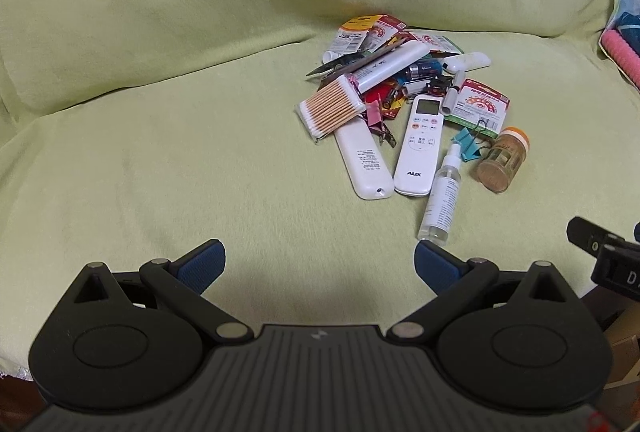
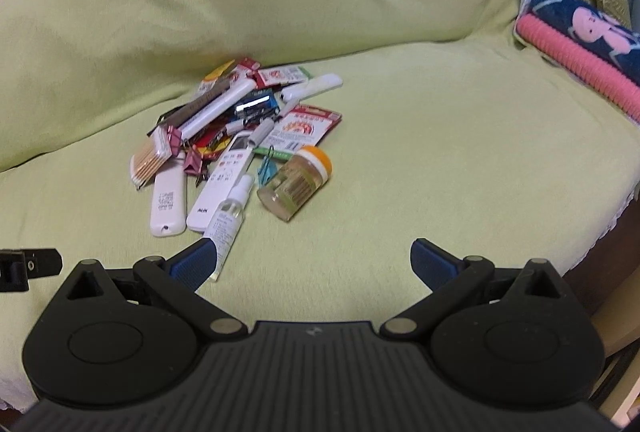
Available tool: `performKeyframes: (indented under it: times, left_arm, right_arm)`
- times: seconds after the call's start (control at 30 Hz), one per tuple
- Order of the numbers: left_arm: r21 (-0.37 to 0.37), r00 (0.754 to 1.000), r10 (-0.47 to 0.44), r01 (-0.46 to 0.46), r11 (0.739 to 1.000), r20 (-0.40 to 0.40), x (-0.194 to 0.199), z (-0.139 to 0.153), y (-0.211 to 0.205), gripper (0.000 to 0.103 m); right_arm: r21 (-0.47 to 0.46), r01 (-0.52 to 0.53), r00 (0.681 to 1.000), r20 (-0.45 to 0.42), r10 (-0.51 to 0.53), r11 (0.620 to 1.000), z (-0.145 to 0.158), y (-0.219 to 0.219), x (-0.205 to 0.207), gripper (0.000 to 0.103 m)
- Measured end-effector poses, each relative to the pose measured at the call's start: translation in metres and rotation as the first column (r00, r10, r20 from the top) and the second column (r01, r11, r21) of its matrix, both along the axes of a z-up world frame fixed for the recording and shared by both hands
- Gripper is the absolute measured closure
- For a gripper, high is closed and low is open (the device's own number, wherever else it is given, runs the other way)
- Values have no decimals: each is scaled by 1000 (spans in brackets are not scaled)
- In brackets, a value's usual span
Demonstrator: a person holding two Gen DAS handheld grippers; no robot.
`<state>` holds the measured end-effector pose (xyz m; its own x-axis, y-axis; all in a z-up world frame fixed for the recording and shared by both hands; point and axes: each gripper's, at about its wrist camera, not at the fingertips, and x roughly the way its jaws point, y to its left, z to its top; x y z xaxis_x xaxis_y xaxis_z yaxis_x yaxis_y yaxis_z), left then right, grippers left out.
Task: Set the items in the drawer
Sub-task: 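Move the right gripper toward the orange-capped jar in the pile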
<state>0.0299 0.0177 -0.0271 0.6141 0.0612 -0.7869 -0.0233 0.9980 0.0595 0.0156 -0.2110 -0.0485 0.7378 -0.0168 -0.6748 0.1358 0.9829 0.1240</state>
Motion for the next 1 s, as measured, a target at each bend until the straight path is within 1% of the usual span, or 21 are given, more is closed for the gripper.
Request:
performKeyframes:
  times: [0.17,0.27,0.43,0.53,0.63,0.73,0.9,1.0]
  left_arm:
    - [-11,1000,-2,2,1000,-7,9,-5,1,2]
    - [-10,1000,-4,4,1000,-11,13,-8,-1,2]
    - [-3,999,-35,35,999,-13,19,-12,-8,2]
    - [-11,999,-50,50,999,-17,22,-13,-12,2]
    - [-2,997,-71,71,998,-28,26,-16,-18,2]
    - [23,995,-95,96,995,-34,28,-19,-28,2]
    - [29,992,-117,119,993,-38,31,-21,-41,2]
    - [38,990,-130,132,991,-47,33,-23,-48,2]
  right_arm:
    - [35,4,997,-79,-2,999,-11,-5,10,1]
    - [73,24,993,-120,-15,997,-19,-10,15,1]
    - [95,55,987,-156,-40,994,-30,-17,19,1]
    - [133,70,981,-188,-44,989,-35,-21,21,1]
    - [160,78,984,-172,-50,984,-35,-24,18,1]
    - [172,111,987,-137,-87,979,-33,-28,12,1]
    - [185,143,985,-124,-121,972,-36,-34,10,1]
    - [237,170,982,-124,-144,956,-39,-41,10,1]
